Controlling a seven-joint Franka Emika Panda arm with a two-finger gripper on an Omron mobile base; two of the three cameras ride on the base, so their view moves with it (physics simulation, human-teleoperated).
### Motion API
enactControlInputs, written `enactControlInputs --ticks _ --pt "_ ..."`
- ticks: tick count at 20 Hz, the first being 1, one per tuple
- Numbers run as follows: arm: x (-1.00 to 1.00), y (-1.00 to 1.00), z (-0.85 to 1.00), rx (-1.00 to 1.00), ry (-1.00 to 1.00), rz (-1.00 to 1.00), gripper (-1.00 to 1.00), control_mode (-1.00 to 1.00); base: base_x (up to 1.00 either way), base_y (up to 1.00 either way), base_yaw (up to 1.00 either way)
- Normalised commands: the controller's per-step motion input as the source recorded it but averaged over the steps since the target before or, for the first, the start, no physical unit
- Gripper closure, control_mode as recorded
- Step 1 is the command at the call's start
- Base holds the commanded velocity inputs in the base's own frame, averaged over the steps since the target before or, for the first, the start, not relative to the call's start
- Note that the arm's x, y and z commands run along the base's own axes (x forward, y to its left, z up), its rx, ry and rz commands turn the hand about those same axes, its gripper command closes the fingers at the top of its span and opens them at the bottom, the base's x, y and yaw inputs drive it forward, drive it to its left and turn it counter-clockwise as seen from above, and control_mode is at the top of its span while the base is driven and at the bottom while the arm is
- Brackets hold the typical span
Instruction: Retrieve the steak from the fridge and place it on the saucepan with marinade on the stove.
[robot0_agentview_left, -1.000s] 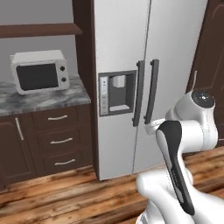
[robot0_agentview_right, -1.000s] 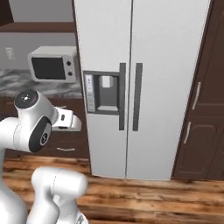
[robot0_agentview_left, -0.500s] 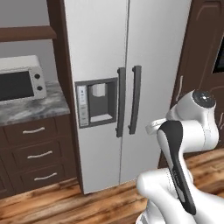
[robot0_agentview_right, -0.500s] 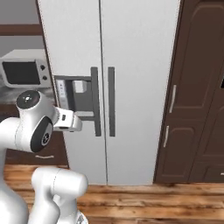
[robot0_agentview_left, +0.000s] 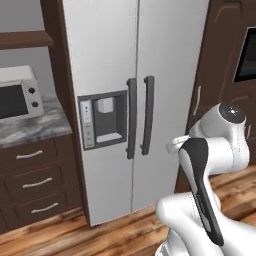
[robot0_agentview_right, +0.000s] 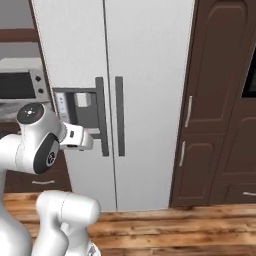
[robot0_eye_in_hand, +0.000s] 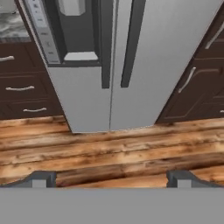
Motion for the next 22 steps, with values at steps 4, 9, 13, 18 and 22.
enactControlInputs --ticks 4,9,13,18,22 --pt "0.0 0.0 0.0 0.0 0.0 0.0 -1.0 1.0 0.69 0.15 -0.14" --pt "0.0 0.0 0.0 0.0 0.0 0.0 -1.0 1.0 0.66 0.25 -0.11" --pt "0.0 0.0 0.0 0.0 0.0 0.0 -1.0 1.0 0.04 0.16 -0.13" --pt "0.0 0.0 0.0 0.0 0.0 0.0 -1.0 1.0 -0.09 0.22 -0.17" --pt "0.0 0.0 0.0 0.0 0.0 0.0 -1.0 1.0 0.0 0.68 -0.09"
